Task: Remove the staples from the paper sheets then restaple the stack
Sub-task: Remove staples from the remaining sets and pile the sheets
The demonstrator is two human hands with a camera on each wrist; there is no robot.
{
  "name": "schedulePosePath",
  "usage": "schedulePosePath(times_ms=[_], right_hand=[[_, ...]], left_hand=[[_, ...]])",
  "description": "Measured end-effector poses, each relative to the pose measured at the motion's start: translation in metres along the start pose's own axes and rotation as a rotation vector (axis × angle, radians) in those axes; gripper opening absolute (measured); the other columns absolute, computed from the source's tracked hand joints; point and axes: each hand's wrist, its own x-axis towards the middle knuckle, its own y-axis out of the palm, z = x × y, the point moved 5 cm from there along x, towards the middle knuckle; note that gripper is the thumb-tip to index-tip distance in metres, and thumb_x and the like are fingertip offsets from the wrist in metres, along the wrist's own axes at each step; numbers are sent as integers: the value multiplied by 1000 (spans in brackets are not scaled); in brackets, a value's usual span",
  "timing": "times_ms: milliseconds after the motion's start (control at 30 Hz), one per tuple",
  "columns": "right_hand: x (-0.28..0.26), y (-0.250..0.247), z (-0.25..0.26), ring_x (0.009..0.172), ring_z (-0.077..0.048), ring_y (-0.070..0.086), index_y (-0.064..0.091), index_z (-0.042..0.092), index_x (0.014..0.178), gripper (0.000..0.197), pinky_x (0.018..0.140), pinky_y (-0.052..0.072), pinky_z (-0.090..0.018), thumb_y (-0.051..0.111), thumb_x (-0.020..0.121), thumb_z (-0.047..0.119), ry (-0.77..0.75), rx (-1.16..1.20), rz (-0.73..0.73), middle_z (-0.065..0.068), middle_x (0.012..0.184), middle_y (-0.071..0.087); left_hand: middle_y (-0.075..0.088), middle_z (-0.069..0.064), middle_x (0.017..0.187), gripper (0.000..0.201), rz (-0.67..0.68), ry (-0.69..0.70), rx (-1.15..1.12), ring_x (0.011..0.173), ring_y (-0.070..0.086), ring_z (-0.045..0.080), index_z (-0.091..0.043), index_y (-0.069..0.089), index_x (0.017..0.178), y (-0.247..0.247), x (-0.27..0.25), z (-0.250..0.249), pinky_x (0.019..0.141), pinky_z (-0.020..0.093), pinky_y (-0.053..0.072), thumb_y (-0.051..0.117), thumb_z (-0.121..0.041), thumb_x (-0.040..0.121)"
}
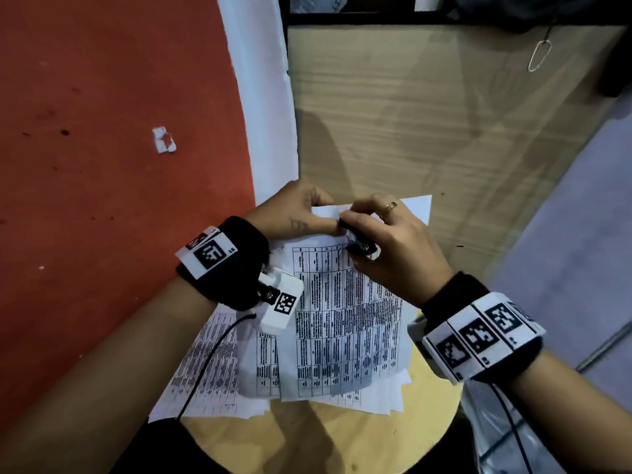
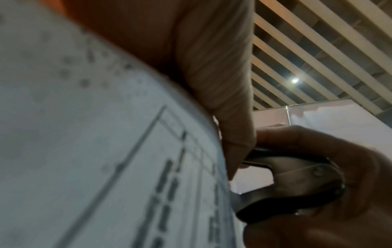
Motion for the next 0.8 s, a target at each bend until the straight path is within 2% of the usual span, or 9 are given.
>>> schedulePosePath(times_ms=[67,167,333,533,633,733,800], right_hand=[[1,-2,1,87,-35,61,67,3,100,38,56,55,-42,63,62,6,-13,-17,0,-14,99,64],[2,-3,3,83,-35,61,68,2,97,36,55,54,-39,67,61,3,-35,-38,6,-14,96,64],[5,-4,1,77,-34,60,69,3,94,34,49,52,-39,69,60,-2,-59,-65,-8,-14,91,64],[8,-1,0,79,-35,59,68,3,91,27,49,52,-42,65,64,4,-69,-75,34,-14,91,64],[10,1,-2,77,-35,59,68,4,88,24,50,52,-41,62,65,7,-63,-76,52,-13,88,63],[10,4,-3,76,-34,59,68,5,84,24,50,51,-38,51,70,15,-66,-85,69,-13,86,63],[9,5,-3,74,-34,59,68,4,82,23,50,51,-37,51,70,15,-63,-92,60,-12,84,63]], left_hand=[[44,1,62,37,4,6,0,60,40,6,8,65,70,0,0,-2,57,25,29,75,-28,66],[46,3,65,44,15,17,-12,64,42,10,9,66,73,2,0,-2,61,28,31,75,-34,65],[51,4,68,34,8,14,-78,67,46,11,7,68,77,3,0,-2,63,28,34,76,-25,68],[54,-1,68,17,48,31,-74,66,49,7,-2,68,74,4,-2,-6,64,27,38,76,-17,67],[51,-4,63,14,39,34,-78,61,46,3,-6,64,66,5,-2,-6,57,21,36,76,-13,67],[53,-4,64,15,48,25,-72,59,47,2,-1,66,71,3,-2,-4,55,18,37,77,-11,68],[55,-2,66,18,54,19,-74,61,48,4,0,68,74,2,-2,-4,57,20,38,77,-14,68]])
